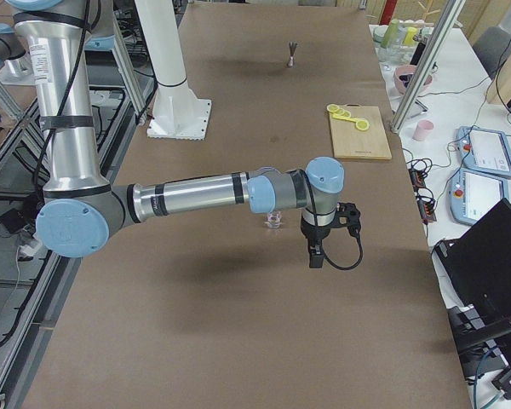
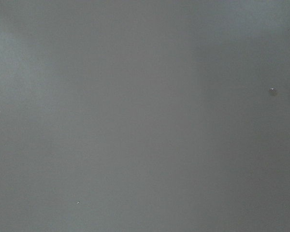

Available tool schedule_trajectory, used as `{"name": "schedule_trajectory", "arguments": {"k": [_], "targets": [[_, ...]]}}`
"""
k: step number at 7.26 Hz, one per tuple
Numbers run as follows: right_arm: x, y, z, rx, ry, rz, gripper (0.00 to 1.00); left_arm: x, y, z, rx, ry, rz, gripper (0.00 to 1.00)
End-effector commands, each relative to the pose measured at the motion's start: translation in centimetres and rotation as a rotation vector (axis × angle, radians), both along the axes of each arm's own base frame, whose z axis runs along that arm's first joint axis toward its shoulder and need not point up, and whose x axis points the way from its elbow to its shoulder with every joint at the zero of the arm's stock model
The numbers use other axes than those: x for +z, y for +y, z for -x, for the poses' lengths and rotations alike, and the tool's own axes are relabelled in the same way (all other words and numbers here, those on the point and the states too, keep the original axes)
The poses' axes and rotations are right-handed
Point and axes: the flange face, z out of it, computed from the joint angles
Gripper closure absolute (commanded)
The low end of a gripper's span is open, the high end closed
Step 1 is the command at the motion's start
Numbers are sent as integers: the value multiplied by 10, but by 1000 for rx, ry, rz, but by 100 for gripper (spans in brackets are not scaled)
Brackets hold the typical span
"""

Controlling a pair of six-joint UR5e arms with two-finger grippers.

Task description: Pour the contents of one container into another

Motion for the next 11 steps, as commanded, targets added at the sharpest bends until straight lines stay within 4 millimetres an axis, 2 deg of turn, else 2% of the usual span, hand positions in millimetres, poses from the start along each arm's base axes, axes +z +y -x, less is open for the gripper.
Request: {"name": "schedule_trajectory", "arguments": {"k": [1, 2, 3, 5, 6, 7, 8, 10, 11], "targets": [[-3, -1, -2, 4, 21, -14, 0, -8, -1, 0, -2, -1, -97, 1], [-3, 1, -3, 2, 14, -16, 0, -8, 4, 0, 1, -3, -155, 1], [-3, 12, -11, 18, 24, -20, 0, -8, 3, 0, -2, -3, -178, 1], [-14, 10, -8, 13, 15, -42, 0, -20, -6, 0, -68, 21, -141, 2], [-18, 8, 1, -9, 5, -80, 0, -28, -11, -1, -93, 31, -151, 2], [0, 30, 9, -26, -40, -115, 0, -42, -17, -5, -116, 45, -149, 3], [5, 39, 12, -36, -61, -160, 0, -50, -21, -20, -111, 56, -161, 3], [-6, 56, 20, -76, -195, -239, 0, -78, -25, -47, -133, 106, -183, 3], [-6, 64, 31, -99, -205, -297, 0, -95, -28, -65, -147, 83, -214, 3]]}}
